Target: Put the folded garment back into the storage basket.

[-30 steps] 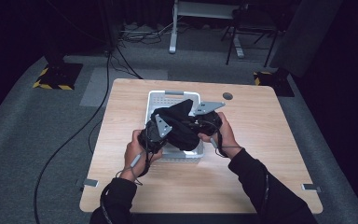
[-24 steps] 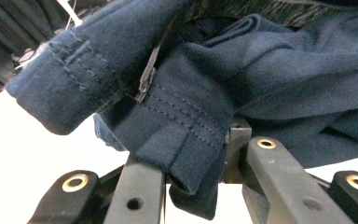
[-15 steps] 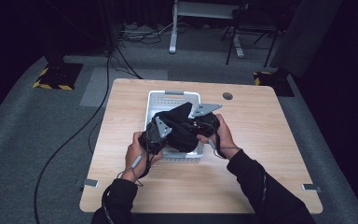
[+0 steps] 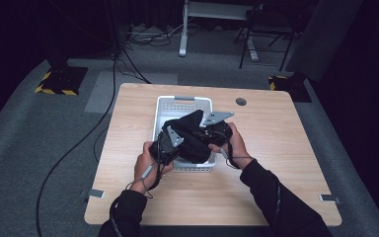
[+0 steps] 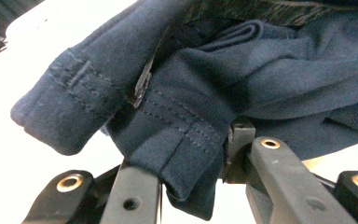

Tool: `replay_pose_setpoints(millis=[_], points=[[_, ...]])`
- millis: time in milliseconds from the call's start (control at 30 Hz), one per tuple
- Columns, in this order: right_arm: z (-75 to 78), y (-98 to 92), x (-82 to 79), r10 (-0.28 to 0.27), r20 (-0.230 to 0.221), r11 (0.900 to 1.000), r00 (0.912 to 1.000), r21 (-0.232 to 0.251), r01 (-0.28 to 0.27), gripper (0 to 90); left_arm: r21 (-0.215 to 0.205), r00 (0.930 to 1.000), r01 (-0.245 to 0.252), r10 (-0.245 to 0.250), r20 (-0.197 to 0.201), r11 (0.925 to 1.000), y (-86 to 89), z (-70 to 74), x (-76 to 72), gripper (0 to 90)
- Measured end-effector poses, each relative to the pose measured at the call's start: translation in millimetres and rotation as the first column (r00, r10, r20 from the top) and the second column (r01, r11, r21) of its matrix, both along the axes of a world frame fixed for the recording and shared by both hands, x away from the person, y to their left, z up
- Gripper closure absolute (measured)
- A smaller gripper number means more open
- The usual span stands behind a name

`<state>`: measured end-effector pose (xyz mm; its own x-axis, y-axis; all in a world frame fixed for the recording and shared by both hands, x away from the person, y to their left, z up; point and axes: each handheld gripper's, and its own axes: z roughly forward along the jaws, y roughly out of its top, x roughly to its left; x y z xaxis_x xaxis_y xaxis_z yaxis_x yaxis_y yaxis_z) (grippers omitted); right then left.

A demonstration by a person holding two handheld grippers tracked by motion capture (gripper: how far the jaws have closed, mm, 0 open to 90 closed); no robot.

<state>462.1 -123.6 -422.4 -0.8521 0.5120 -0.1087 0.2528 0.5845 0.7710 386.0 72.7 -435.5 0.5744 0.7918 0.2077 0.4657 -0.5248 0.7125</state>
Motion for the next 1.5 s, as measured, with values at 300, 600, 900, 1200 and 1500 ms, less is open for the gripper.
replay_pose_setpoints(millis=[300,600,900,1200,1500], points=[[-7.3,-0.3,4.0,-0.008,-0.032,1.000,0.9995,-0.003,0.008,73.5,-0.012,0.9994,0.000,-0.001,-0.035,0.9999,3.4,-5.7,1.7,67.0],[-15.4,-1.5,10.3,-0.028,-0.066,1.000,0.9974,-0.003,0.028,73.4,-0.031,0.9987,0.002,-0.004,-0.051,0.9995,7.5,-10.4,-0.1,59.9],[-18.6,-1.3,12.5,-0.044,-0.077,0.999,0.9960,-0.007,0.043,70.7,-0.069,0.9984,0.024,-0.027,-0.050,0.9973,12.2,-2.6,-4.6,49.1],[-21.3,-2.1,15.2,-0.060,-0.089,0.998,0.9943,-0.029,0.058,65.5,-0.141,0.9944,0.091,-0.098,-0.041,0.9857,18.5,7.7,-15.7,33.8],[-21.3,0.4,17.1,-0.047,-0.081,0.996,0.9956,-0.074,0.041,29.3,-0.155,0.9856,0.164,-0.168,-0.018,0.9743,13.0,19.1,-31.8,11.4]])
